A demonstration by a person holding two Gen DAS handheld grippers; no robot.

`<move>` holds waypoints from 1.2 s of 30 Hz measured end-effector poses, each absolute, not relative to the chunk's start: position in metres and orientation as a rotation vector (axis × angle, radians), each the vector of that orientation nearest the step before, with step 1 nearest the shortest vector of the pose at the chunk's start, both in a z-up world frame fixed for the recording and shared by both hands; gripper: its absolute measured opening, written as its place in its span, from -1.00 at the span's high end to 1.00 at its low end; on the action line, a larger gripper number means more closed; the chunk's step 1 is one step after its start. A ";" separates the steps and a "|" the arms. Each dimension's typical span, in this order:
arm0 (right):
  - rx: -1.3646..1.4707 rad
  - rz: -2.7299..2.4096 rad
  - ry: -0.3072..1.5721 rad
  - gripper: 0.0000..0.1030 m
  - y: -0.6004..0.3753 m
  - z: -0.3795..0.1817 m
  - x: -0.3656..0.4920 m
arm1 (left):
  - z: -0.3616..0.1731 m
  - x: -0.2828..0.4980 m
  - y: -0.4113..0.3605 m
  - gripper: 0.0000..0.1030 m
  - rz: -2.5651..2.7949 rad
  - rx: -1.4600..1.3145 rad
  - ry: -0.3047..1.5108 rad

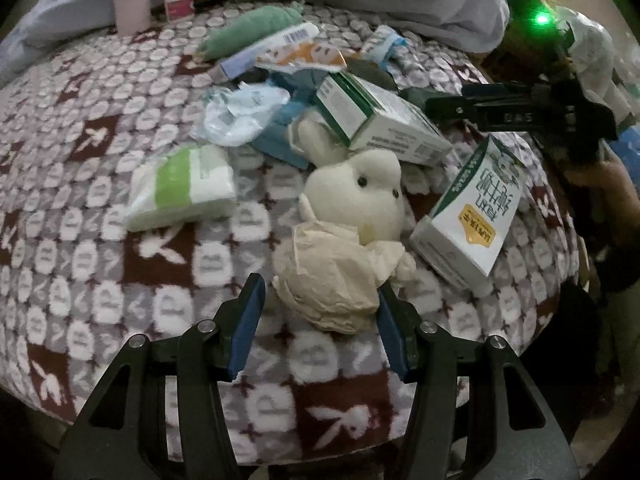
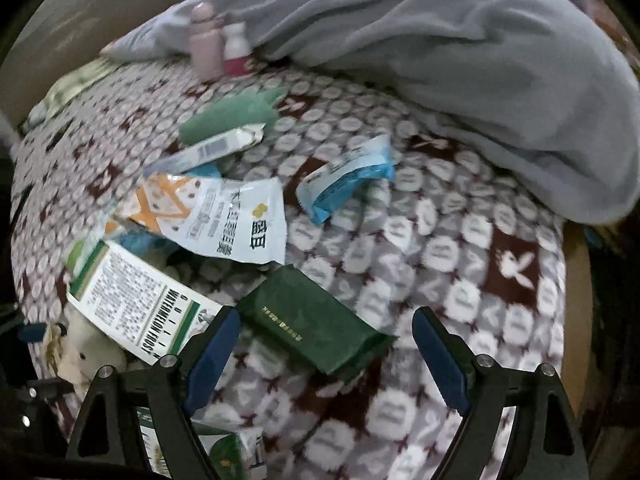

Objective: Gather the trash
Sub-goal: 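Grasp beige crumpled paper with the left tool while the right tool grasps the dark green wrapper, then carry both items over the cream bucket and open both tools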

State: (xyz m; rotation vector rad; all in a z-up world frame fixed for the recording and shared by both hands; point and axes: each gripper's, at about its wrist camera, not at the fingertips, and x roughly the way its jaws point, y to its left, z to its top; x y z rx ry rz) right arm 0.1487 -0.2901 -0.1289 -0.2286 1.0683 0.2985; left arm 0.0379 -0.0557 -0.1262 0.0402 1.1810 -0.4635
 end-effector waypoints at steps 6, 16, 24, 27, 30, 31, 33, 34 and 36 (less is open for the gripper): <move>-0.190 0.296 1.074 0.24 -0.296 -0.144 0.144 | -0.128 0.035 -0.061 0.43 -0.501 0.066 1.197; 0.014 0.245 0.925 0.42 -0.326 -0.099 0.091 | -0.075 0.031 -0.056 0.64 -0.515 0.003 1.091; 0.064 0.174 0.850 0.42 -0.353 -0.072 0.035 | -0.047 0.024 -0.099 0.64 -0.588 0.002 1.025; 0.055 0.135 0.837 0.42 -0.364 -0.067 0.014 | -0.040 0.019 -0.123 0.64 -0.615 0.018 1.004; 0.068 0.093 0.828 0.42 -0.379 -0.064 -0.003 | -0.034 0.014 -0.149 0.64 -0.644 0.046 0.981; 0.080 0.082 0.827 0.42 -0.385 -0.064 -0.008 | -0.033 0.012 -0.157 0.64 -0.652 0.055 0.975; 0.095 0.056 0.822 0.42 -0.396 -0.063 -0.019 | -0.031 0.010 -0.176 0.64 -0.668 0.073 0.969; 0.098 0.041 0.821 0.42 -0.402 -0.063 -0.025 | -0.030 0.008 -0.183 0.64 -0.676 0.079 0.967; 0.107 0.009 0.820 0.42 -0.416 -0.063 -0.038 | -0.029 0.005 -0.203 0.64 -0.701 0.096 0.963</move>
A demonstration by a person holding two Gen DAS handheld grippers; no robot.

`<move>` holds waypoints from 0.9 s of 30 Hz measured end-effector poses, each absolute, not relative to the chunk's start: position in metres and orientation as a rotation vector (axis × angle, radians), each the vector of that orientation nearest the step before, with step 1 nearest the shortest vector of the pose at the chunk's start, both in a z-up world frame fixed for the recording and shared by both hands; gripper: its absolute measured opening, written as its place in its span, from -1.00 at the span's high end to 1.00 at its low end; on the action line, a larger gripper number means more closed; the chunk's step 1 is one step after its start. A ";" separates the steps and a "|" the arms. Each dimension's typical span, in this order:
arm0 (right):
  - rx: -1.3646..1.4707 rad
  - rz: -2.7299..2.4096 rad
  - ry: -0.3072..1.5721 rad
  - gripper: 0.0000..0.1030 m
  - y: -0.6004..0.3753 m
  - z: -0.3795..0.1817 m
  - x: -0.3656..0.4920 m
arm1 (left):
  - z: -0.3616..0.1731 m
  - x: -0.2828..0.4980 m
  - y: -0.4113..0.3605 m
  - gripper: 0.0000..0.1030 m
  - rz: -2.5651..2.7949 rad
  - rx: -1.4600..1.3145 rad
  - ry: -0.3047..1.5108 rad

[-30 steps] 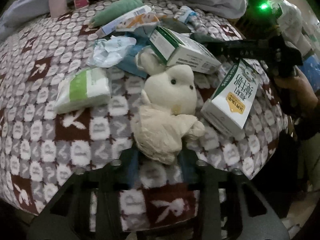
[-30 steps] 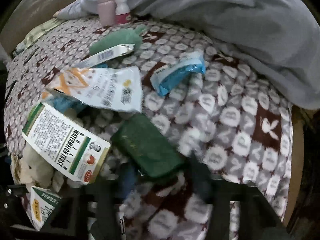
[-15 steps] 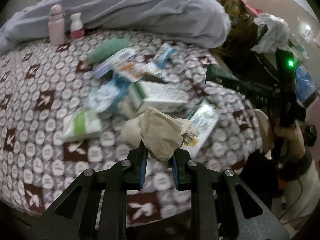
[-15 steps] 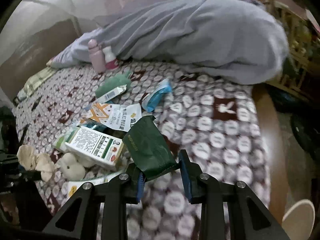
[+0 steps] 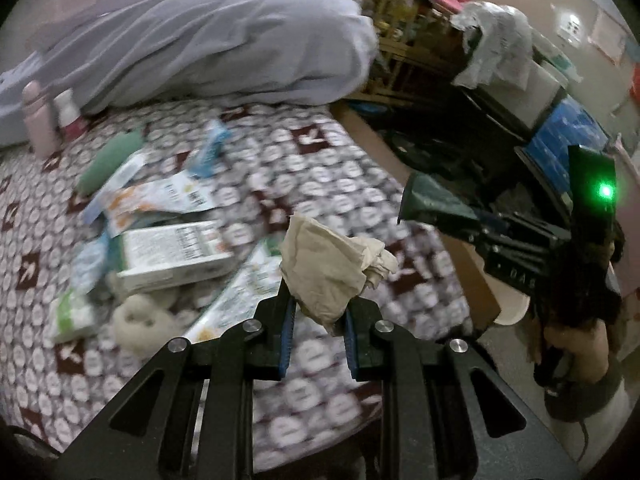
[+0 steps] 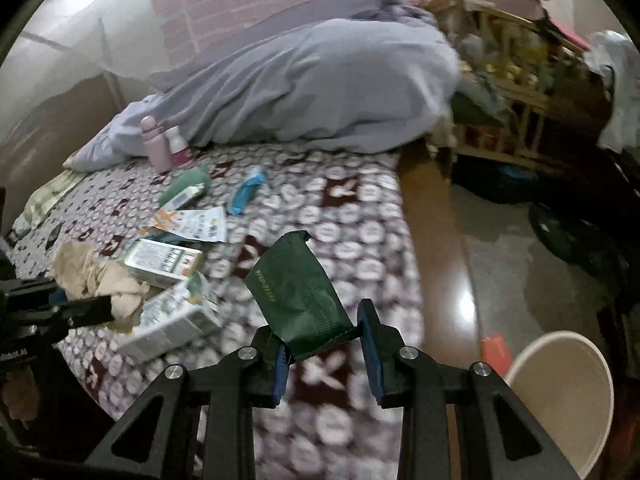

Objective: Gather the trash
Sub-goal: 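Carry both items over the cream bucket and open both tools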

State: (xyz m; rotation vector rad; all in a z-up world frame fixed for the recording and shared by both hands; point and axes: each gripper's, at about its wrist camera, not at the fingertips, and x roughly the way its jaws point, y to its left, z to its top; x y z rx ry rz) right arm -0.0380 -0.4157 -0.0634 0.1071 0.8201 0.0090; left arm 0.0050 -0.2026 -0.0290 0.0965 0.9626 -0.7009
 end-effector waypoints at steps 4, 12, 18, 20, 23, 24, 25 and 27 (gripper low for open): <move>0.131 -0.060 0.811 0.42 -0.446 -0.062 -0.062 | -0.027 -0.004 -0.239 0.64 -0.748 0.138 0.947; 0.178 -0.206 0.803 0.42 -0.504 -0.062 -0.106 | -0.030 -0.018 -0.311 0.64 -0.846 0.190 0.947; 0.235 -0.344 0.801 0.42 -0.553 -0.069 -0.141 | -0.035 -0.032 -0.369 0.64 -0.939 0.219 0.965; 0.271 -0.394 0.806 0.42 -0.572 -0.075 -0.154 | -0.039 -0.037 -0.386 0.64 -0.967 0.228 0.977; 0.317 -0.446 0.819 0.42 -0.592 -0.084 -0.167 | -0.046 -0.044 -0.413 0.64 -1.015 0.240 1.000; 0.327 -0.460 0.823 0.42 -0.598 -0.087 -0.171 | -0.049 -0.047 -0.424 0.64 -1.030 0.249 0.997; 0.335 -0.473 0.828 0.42 -0.604 -0.090 -0.175 | -0.051 -0.048 -0.430 0.64 -1.037 0.254 0.995; 0.346 -0.499 0.839 0.42 -0.614 -0.096 -0.181 | -0.055 -0.050 -0.444 0.62 -1.055 0.260 0.995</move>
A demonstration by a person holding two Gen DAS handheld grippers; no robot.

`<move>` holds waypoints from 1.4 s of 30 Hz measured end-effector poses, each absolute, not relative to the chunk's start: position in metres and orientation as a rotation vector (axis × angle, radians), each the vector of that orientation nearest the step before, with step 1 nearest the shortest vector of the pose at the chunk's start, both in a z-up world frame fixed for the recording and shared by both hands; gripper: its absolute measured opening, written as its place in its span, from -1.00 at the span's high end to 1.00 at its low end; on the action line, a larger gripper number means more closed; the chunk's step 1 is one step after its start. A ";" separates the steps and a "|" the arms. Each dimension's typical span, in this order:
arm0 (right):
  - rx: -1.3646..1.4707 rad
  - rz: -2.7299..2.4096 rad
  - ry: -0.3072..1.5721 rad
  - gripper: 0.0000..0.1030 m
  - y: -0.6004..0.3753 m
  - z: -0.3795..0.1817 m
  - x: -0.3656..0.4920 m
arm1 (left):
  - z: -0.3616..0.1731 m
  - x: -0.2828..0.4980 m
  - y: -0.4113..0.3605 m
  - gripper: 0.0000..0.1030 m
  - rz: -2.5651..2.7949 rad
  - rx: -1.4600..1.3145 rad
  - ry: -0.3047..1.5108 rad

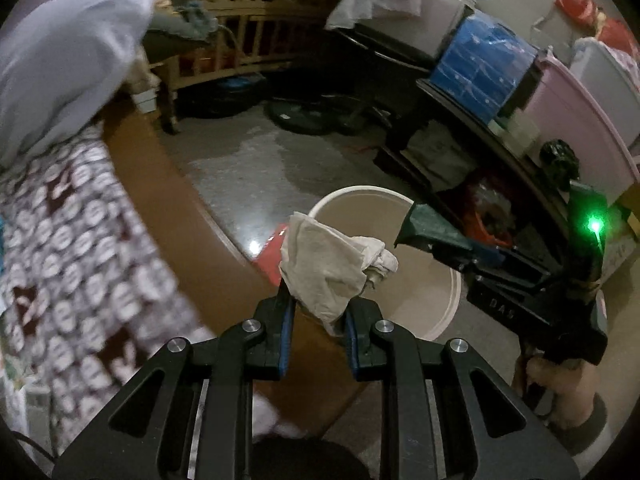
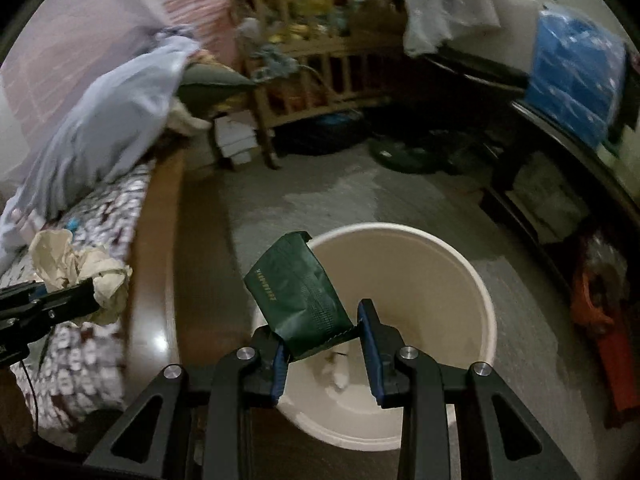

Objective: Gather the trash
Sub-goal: 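Carry both items over the cream bucket and open both tools, then move both tools back to the trash pile on the bed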

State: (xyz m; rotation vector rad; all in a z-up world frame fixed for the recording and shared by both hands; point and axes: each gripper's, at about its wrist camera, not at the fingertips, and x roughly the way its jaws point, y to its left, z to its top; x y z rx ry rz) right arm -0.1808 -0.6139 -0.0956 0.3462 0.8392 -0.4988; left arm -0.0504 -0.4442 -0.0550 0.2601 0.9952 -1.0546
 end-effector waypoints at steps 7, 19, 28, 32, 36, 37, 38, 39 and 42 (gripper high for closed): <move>0.388 -0.573 0.860 0.42 -0.642 -0.112 -0.192 | -0.072 -0.057 -0.482 0.41 -1.115 0.257 1.026; 0.405 -0.621 0.880 -0.08 -0.651 -0.121 -0.191 | -0.085 -0.055 -0.482 -0.03 -1.073 0.256 1.052; 0.395 -0.564 0.864 -0.18 -0.624 -0.114 -0.178 | -0.077 -0.043 -0.441 -0.03 -0.919 0.271 0.996; 0.375 -0.529 0.847 -0.25 -0.604 -0.106 -0.168 | -0.073 -0.039 -0.417 -0.03 -0.853 0.285 0.972; 0.350 -0.485 0.845 -0.26 -0.581 -0.102 -0.154 | -0.068 -0.035 -0.392 -0.03 -0.767 0.303 0.955; 0.347 -0.474 0.844 -0.27 -0.576 -0.101 -0.151 | -0.066 -0.034 -0.386 -0.03 -0.752 0.305 0.950; 0.342 -0.458 0.844 -0.27 -0.569 -0.100 -0.146 | -0.065 -0.033 -0.379 -0.03 -0.741 0.305 0.942; 0.338 -0.449 0.844 -0.27 -0.565 -0.099 -0.143 | -0.063 -0.032 -0.372 -0.03 -0.726 0.305 0.934; 0.319 -0.413 0.842 -0.28 -0.547 -0.094 -0.131 | -0.058 -0.028 -0.351 -0.03 -0.686 0.298 0.918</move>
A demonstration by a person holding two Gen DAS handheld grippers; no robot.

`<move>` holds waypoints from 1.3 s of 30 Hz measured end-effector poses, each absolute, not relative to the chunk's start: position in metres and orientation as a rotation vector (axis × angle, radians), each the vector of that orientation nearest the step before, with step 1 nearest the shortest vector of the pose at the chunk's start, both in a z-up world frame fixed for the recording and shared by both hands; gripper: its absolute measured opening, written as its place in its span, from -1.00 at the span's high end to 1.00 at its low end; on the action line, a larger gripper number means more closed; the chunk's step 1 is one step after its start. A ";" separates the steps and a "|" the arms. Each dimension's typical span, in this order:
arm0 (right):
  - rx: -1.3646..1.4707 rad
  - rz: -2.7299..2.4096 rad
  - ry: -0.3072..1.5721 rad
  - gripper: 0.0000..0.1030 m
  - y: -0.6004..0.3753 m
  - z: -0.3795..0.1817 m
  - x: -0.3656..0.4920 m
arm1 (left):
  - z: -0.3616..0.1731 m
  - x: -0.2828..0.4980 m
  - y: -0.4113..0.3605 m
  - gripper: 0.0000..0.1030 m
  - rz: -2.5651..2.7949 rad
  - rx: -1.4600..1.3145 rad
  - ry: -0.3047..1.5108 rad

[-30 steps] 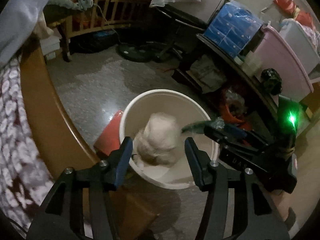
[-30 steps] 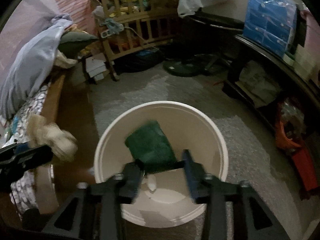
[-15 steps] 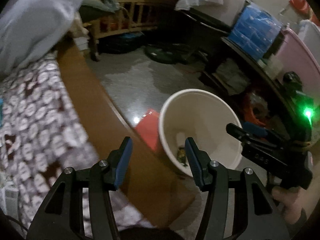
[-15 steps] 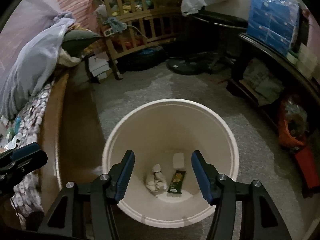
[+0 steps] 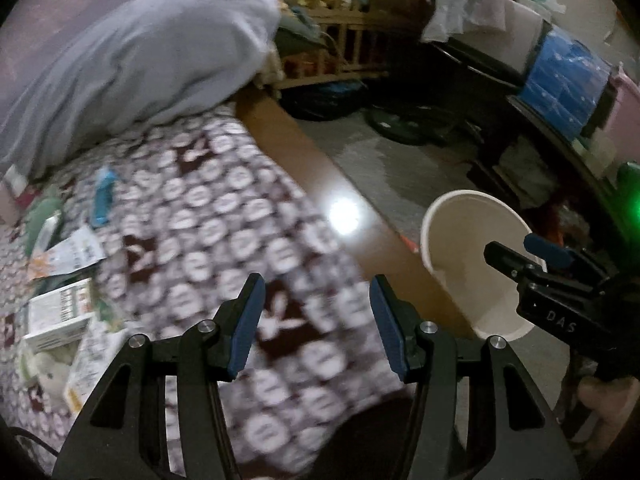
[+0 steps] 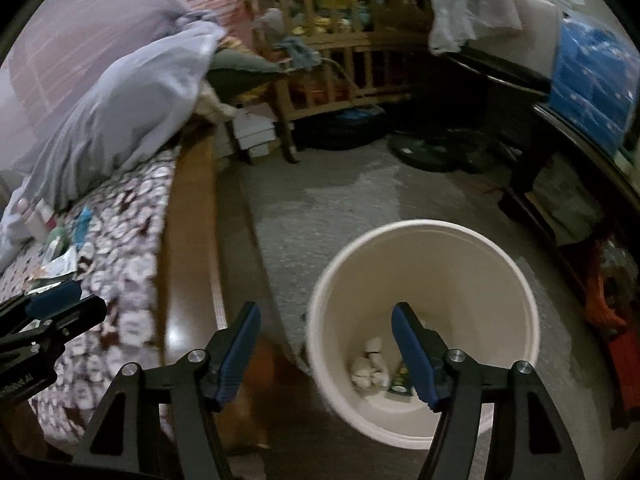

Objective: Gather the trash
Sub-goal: 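Move both tools back to the trash pile on the bed, then grasp the clear plastic wrapper with the left tool while the right tool grasps the blue-white snack packet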

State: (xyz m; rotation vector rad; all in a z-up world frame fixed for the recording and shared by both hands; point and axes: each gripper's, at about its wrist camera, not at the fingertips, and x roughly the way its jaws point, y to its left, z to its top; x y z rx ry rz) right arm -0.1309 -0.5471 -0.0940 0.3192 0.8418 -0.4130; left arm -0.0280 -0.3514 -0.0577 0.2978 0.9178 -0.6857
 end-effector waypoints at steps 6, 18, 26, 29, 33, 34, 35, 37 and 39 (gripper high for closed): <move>0.274 -0.323 0.841 -0.34 -0.507 -0.083 -0.106 | -0.046 -0.018 -0.307 -0.03 -0.611 0.263 0.901; 0.185 -0.101 0.874 -0.37 -0.411 -0.078 -0.045 | -0.039 0.012 -0.185 -0.03 -0.397 0.217 0.896; 0.123 0.025 0.885 -0.42 -0.351 -0.074 -0.018 | -0.047 0.037 -0.087 -0.03 -0.238 0.188 0.911; 0.109 0.083 0.887 -0.42 -0.329 -0.072 -0.013 | -0.055 0.048 -0.052 -0.03 -0.187 0.175 0.935; 0.080 0.160 0.895 -0.42 -0.298 -0.071 -0.007 | -0.066 0.062 -0.017 -0.03 -0.154 0.129 0.968; 0.070 0.171 0.896 -0.42 -0.291 -0.072 -0.006 | -0.068 0.065 -0.011 -0.03 -0.156 0.114 0.973; 0.062 0.181 0.899 -0.42 -0.284 -0.073 -0.003 | -0.070 0.069 -0.008 -0.03 -0.161 0.100 0.976; 0.057 0.194 0.905 -0.42 -0.276 -0.074 0.003 | -0.072 0.076 -0.005 -0.03 -0.183 0.075 0.981; 0.043 0.217 0.909 -0.43 -0.267 -0.075 0.012 | -0.075 0.083 -0.004 -0.03 -0.216 0.038 0.981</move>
